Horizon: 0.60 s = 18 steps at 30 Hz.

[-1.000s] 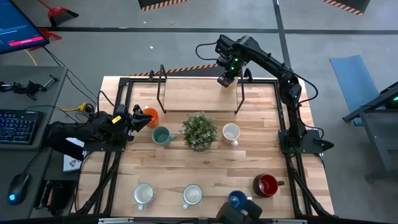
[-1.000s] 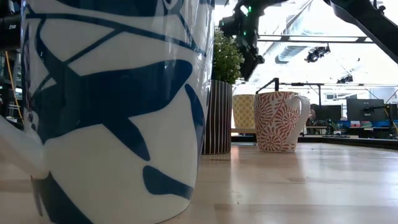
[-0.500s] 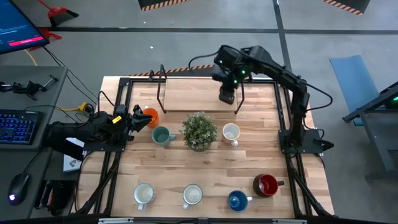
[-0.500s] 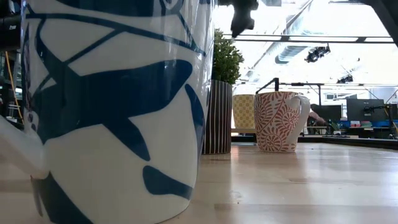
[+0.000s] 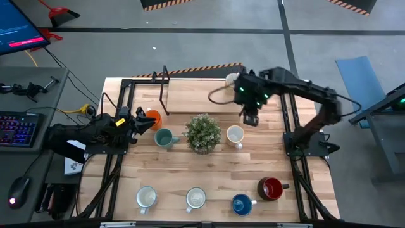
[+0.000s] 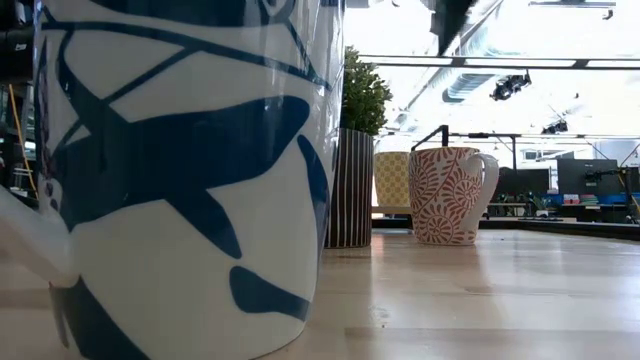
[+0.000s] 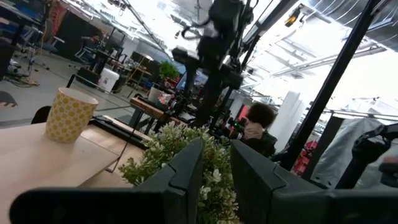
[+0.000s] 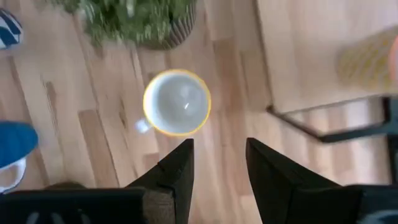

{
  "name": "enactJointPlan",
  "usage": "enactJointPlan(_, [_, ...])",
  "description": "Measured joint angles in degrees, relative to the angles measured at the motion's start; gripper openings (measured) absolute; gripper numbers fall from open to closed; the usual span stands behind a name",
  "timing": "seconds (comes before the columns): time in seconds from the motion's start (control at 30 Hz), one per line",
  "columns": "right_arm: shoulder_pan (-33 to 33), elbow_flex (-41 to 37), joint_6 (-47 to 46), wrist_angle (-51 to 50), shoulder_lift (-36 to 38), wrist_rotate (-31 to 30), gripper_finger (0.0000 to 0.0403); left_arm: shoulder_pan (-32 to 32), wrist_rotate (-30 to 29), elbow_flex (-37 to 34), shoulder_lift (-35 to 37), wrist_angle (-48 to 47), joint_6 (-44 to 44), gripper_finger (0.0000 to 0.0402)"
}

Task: Place coffee mugs
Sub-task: Put the red patterned mug on the shelf

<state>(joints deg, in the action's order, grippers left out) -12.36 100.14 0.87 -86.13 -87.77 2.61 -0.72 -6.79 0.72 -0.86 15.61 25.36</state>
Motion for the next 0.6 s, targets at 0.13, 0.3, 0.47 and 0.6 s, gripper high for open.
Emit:
enactJointPlan(0.13, [0.9,-14.5,-5.6,12.7,8.3,1.5,0.0124,0.0,0.0,0.0,0.0,0.0,0.0,0.0076])
enactJointPlan(0.3, [2.2,-28.0,-12.0,24.9,13.7,1.6,0.0124,0.0,0.0,0.0,0.0,0.0,0.0,0.0076])
enactJointPlan(0.47, [4.3,-35.9,-12.5,31.5,13.8,-0.1,0.0124,0.0,0.0,0.0,0.0,0.0,0.0,0.0076])
enactJointPlan(0.6, [5.4,-40.3,-12.5,37.1,13.6,-3.0,0.0124,0.0,0.0,0.0,0.0,0.0,0.0,0.0076])
